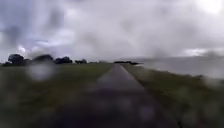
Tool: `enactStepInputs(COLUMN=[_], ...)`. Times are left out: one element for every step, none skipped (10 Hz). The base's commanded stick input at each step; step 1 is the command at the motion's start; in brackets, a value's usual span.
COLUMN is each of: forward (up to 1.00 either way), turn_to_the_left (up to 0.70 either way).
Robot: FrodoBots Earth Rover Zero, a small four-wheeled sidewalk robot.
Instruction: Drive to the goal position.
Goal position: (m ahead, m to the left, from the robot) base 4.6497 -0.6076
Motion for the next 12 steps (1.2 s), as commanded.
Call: enactStepInputs(forward=[0.70, 0.70, 0.70, 0.70, 0.70, 0.70, 0.70, 0.70, 0.70, 0.70, 0.70, 0.70], turn_to_the_left=[-0.19, -0.34, -0.18, -0.01, 0.00, 0.00, 0.00, 0.00, 0.00, 0.00, 0.00, 0.00])
